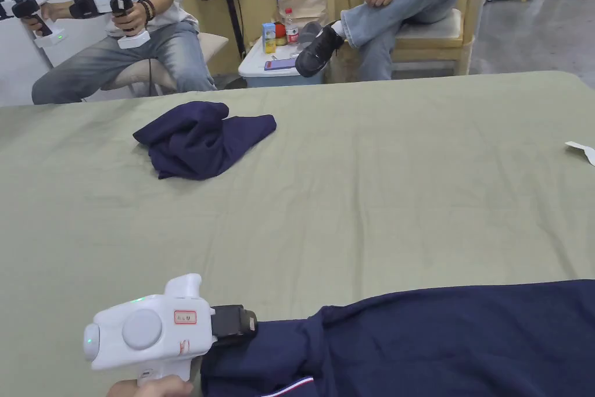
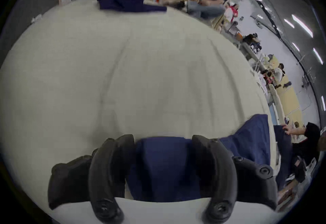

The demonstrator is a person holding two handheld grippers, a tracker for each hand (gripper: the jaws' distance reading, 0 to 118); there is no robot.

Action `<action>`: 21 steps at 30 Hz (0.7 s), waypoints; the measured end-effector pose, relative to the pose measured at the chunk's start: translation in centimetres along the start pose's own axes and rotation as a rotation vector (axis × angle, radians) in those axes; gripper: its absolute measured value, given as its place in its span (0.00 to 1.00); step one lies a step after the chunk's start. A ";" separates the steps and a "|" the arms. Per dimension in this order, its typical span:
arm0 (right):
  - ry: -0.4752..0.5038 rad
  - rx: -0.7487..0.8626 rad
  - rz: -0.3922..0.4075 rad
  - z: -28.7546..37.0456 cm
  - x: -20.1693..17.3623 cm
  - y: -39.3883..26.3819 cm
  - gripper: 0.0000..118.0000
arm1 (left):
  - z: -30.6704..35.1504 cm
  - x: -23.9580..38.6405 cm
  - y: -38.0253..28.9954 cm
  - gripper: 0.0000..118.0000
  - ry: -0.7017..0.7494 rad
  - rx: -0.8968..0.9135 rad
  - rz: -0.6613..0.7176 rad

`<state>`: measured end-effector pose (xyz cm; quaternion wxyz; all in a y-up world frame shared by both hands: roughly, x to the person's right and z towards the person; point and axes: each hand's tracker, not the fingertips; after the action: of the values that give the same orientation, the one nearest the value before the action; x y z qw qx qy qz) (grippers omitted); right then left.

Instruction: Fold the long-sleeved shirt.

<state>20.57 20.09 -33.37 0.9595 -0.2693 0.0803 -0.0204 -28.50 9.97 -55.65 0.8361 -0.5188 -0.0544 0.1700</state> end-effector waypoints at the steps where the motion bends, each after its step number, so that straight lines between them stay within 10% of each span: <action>1: -0.012 -0.011 0.002 -0.2 0.3 -0.1 0.01 | 1.3 0.5 -0.4 0.55 0.025 0.160 -0.069; 5: -0.046 -0.023 -0.030 -1.3 1.6 -0.1 0.01 | 1.9 0.4 -1.9 0.39 -0.009 0.140 0.048; 7: -0.044 -0.025 -0.057 -2.2 2.1 0.2 0.01 | 2.2 1.1 -1.3 0.03 0.029 0.130 0.002; 21: -0.089 -0.010 -0.046 -10.3 14.8 8.0 0.07 | 11.6 8.9 -2.9 0.03 0.077 0.336 -0.305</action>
<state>33.41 20.40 -48.28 0.9601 -0.2764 0.0315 -0.0301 -22.62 21.61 -48.53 0.9281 -0.3643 -0.0713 0.0287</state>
